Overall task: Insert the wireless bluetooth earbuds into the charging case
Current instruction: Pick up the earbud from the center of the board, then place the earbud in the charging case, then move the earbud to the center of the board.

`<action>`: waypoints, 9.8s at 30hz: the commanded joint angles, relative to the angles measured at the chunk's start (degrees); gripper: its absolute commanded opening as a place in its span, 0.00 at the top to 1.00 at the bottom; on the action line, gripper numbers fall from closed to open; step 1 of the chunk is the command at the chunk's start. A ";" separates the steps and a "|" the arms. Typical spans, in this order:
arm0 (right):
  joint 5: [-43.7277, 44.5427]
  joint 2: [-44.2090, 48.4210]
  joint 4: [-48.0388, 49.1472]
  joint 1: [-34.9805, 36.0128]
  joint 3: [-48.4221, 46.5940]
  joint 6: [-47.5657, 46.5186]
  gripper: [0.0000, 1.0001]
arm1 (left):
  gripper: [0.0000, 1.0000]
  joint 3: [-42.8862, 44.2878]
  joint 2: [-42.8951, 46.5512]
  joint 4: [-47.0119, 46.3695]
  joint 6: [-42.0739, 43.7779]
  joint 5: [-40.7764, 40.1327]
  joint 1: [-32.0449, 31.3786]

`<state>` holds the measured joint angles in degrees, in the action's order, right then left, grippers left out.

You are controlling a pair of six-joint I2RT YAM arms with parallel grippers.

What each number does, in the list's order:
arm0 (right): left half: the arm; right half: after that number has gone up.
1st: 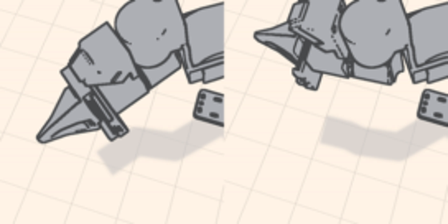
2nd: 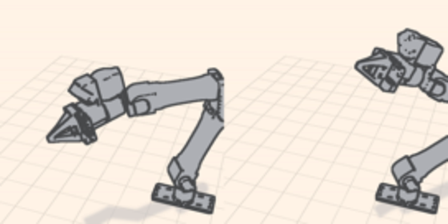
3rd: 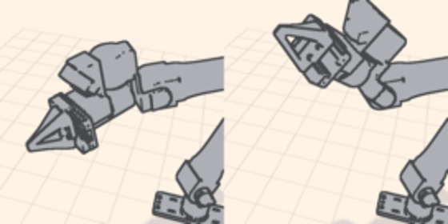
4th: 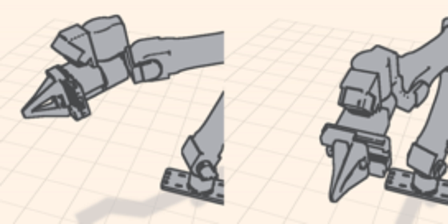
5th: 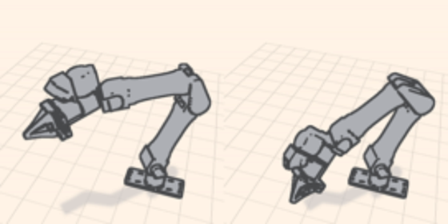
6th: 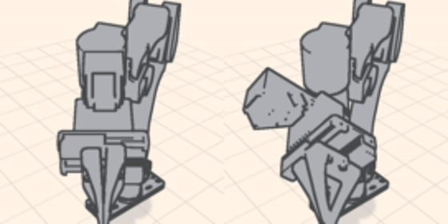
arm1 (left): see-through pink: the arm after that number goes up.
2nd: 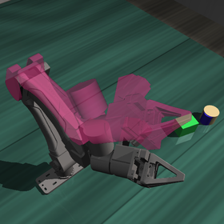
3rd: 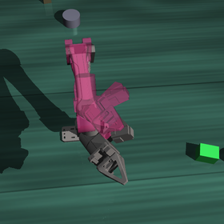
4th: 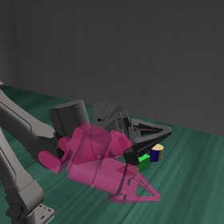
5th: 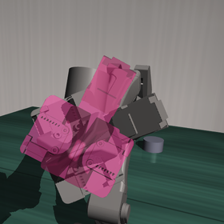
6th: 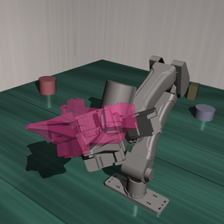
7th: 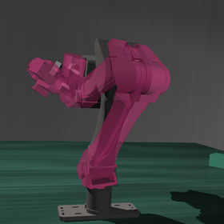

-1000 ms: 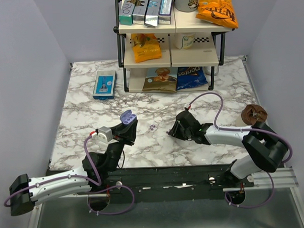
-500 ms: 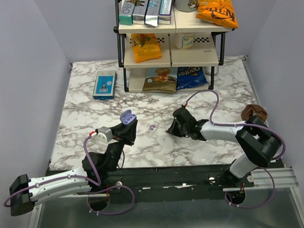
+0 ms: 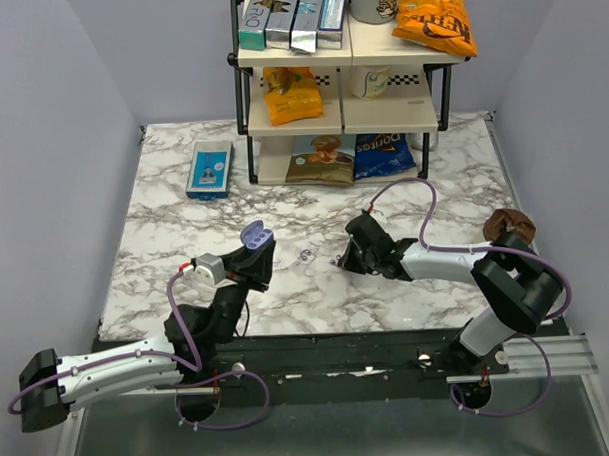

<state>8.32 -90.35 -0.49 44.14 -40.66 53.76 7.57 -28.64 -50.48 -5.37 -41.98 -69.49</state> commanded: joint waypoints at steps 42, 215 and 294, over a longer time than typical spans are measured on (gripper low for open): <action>-20.10 45.08 -45.74 7.80 -27.36 -65.27 0.99 | 1.00 39.00 -31.90 43.17 -4.58 101.03 31.09; -2.43 23.37 -43.63 31.01 -37.56 -69.67 0.59 | 1.00 37.43 -32.27 53.38 6.51 95.86 21.77; -3.66 -19.16 -6.28 3.94 -24.64 -33.46 0.61 | 1.00 18.09 -1.33 51.27 -16.43 25.63 23.00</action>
<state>4.60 -108.57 -6.13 48.36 -66.41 20.84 25.80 -29.78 1.91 -21.30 -16.03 -46.46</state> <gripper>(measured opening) 0.414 0.395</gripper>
